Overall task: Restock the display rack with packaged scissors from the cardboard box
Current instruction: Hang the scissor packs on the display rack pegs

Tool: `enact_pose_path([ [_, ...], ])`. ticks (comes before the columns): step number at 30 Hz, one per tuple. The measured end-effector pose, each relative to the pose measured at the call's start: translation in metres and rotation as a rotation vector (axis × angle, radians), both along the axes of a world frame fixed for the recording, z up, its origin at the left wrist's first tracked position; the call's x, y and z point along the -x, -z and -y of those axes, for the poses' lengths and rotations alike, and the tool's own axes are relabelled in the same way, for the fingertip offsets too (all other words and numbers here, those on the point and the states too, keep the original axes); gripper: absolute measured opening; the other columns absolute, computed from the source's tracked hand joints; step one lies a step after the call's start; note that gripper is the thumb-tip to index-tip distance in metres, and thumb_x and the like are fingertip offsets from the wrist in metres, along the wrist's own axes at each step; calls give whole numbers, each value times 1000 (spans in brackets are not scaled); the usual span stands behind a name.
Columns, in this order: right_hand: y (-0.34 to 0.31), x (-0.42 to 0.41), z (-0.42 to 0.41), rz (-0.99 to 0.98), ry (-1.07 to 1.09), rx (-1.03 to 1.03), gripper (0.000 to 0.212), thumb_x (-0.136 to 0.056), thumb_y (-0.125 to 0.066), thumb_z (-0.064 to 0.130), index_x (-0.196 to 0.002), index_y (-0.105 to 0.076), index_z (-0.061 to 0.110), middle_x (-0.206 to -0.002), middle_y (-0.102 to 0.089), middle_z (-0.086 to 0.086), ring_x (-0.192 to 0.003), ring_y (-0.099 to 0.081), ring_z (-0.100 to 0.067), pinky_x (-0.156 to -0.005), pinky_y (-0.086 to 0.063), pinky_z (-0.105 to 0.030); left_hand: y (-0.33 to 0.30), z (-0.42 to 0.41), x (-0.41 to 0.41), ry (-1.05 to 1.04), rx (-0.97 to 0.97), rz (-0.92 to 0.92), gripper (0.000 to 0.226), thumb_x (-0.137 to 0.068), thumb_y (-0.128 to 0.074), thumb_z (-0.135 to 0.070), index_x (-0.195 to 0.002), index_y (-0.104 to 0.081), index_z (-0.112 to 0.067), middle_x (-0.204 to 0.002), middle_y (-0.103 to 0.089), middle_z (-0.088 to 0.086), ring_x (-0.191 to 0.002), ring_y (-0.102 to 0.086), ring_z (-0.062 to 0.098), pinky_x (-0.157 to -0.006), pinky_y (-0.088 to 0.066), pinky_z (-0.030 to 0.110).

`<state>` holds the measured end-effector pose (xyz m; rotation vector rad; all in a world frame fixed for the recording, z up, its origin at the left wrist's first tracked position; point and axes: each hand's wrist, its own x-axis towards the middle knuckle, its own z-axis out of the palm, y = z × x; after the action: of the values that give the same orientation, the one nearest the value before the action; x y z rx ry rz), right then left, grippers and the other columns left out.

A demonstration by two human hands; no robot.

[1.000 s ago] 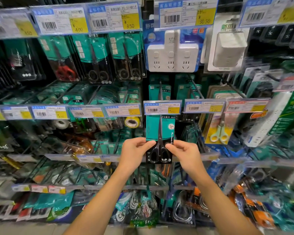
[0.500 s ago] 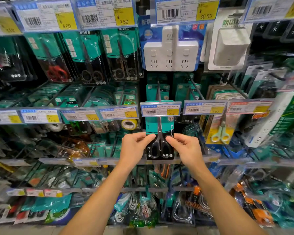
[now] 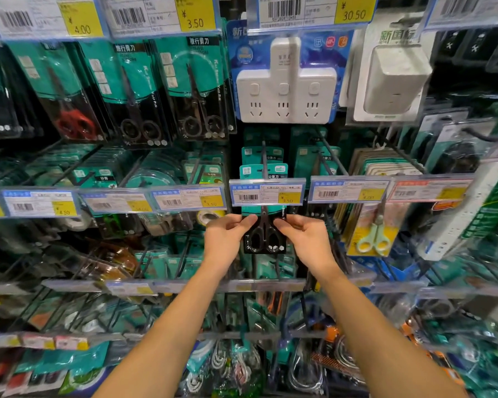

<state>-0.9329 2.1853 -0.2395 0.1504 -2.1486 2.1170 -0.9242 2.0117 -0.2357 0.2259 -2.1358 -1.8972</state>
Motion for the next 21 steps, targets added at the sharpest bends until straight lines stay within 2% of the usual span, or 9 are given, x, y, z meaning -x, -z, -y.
enact_pose_path([
  [1,1,4,0,-8,0,-12,2,-85,-75,19,-86,-75,18,-75,-75,10,-74,-70,-3,-73,-49,-18,1,-1,4,-25,-13,-11,18,-76,-83,-33,-67,-71,-23,-63,-70,-11,-62,-64,0,-63,-47,8],
  [3,3,13,1,-49,4,-64,12,-86,-74,21,-79,-74,12,-66,-70,11,-63,-61,0,-64,-43,-12,4,-2,12,-49,-18,-36,17,-75,-83,-32,-66,-70,-26,-57,-68,-17,-58,-62,-8,-60,-45,3],
  [6,5,24,3,-63,54,-38,26,-84,-76,19,-91,-71,-5,-78,-69,-6,-69,-61,-2,-67,-44,-12,8,-5,22,-54,35,-47,21,-79,-80,-35,-77,-73,-16,-64,-68,-13,-57,-59,-10,-57,-42,4],
  [10,5,37,5,-120,117,-37,11,-82,-75,5,-89,-70,-1,-77,-67,-2,-61,-59,12,-63,-45,-7,16,-10,35,-37,46,-96,15,-85,-76,-28,-73,-69,-21,-66,-66,-15,-59,-58,-13,-60,-41,5],
  [11,5,39,5,-140,111,-60,9,-83,-75,5,-85,-69,-2,-76,-65,-3,-60,-58,8,-62,-44,-8,17,-10,37,-30,35,-99,11,-86,-75,-27,-82,-71,-18,-73,-69,-11,-68,-62,-10,-64,-43,7],
  [13,4,44,5,-170,114,-129,16,-85,-74,8,-86,-69,-7,-77,-64,-6,-63,-56,1,-62,-43,-10,17,-9,40,-41,36,-101,27,-89,-73,-25,-105,-71,-4,-93,-72,2,-87,-67,6,-75,-47,12],
  [15,4,49,7,-152,109,-140,22,-86,-73,12,-93,-69,-9,-83,-67,-10,-71,-60,-8,-66,-45,-11,16,-10,44,-66,28,-113,35,-90,-71,-23,-113,-67,3,-102,-71,11,-95,-67,17,-81,-49,18],
  [18,2,55,13,-95,95,-58,27,-85,-72,7,-98,-67,-16,-86,-66,-15,-73,-59,-16,-67,-47,-14,13,-12,49,-117,-30,-100,36,-88,-73,-16,-114,-65,8,-102,-69,12,-92,-64,17,-75,-50,10],
  [21,3,59,13,-89,128,-66,35,-85,-74,11,-105,-65,-17,-92,-70,-27,-76,-64,-32,-76,-47,-28,11,-13,52,-130,9,-79,34,-88,-73,-17,-112,-67,6,-93,-66,6,-79,-62,8,-65,-47,1],
])
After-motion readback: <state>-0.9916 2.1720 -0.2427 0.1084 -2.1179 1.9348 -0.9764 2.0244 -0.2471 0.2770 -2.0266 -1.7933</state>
